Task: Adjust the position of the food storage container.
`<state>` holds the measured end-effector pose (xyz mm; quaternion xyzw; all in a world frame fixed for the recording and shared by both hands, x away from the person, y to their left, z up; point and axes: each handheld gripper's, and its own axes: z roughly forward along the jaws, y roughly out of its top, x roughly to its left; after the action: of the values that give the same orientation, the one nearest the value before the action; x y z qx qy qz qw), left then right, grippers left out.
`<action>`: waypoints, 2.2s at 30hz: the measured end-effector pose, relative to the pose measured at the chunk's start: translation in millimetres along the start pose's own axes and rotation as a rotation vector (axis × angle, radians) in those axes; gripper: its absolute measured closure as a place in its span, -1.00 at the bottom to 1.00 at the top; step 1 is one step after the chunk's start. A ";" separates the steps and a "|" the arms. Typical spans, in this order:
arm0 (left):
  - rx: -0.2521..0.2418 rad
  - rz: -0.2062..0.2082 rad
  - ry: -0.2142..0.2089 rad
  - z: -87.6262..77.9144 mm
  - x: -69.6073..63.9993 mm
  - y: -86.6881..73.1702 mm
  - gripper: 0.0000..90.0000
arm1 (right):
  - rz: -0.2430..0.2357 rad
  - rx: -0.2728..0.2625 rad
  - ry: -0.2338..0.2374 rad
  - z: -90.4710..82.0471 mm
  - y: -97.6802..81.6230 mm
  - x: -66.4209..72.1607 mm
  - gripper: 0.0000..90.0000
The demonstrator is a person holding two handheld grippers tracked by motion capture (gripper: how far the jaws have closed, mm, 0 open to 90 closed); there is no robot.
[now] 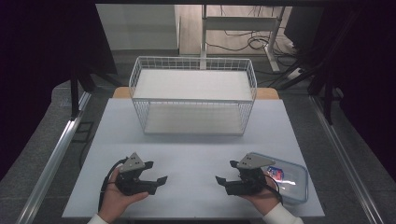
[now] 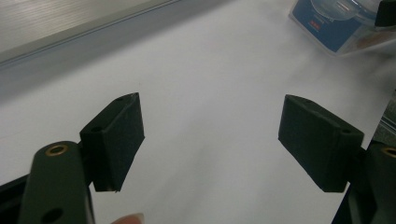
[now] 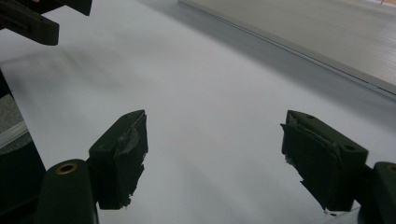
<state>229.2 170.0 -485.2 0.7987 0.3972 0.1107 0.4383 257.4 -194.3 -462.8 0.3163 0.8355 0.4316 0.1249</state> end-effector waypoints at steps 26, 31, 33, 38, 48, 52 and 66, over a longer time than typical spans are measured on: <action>0.019 0.004 0.013 0.3 -5.2 -6.9 -0.51 | 0.045 0.007 -0.095 -34.5 4.9 -32.9 -0.11; 0.028 0.022 0.011 3.3 -9.1 -6.9 -0.51 | 0.075 -0.001 -0.161 -59.0 -2.8 -44.6 0.05; 0.029 0.026 0.013 2.9 -8.8 -7.4 -0.51 | 0.106 0.002 -0.186 -70.3 -8.5 -51.1 0.16; 0.030 0.014 0.016 1.7 -5.5 -7.8 -0.51 | 0.148 0.043 -0.266 -102.0 -24.2 -71.2 0.68; 0.041 0.020 0.014 4.3 -7.9 -7.7 -0.51 | 0.204 0.077 -0.409 -144.0 -45.8 -101.6 0.97; 0.043 0.022 0.014 3.8 -8.2 -7.6 -0.51 | 0.239 0.143 -0.493 -152.1 -58.5 -114.7 0.97; 0.040 0.027 0.013 3.9 -11.9 -7.7 -0.51 | 0.307 0.303 -0.581 -150.3 -94.7 -126.1 0.97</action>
<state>219.2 161.3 -491.5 0.8119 0.3912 0.1139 0.4181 242.2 -411.5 -457.1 0.5626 0.7623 0.2086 0.2427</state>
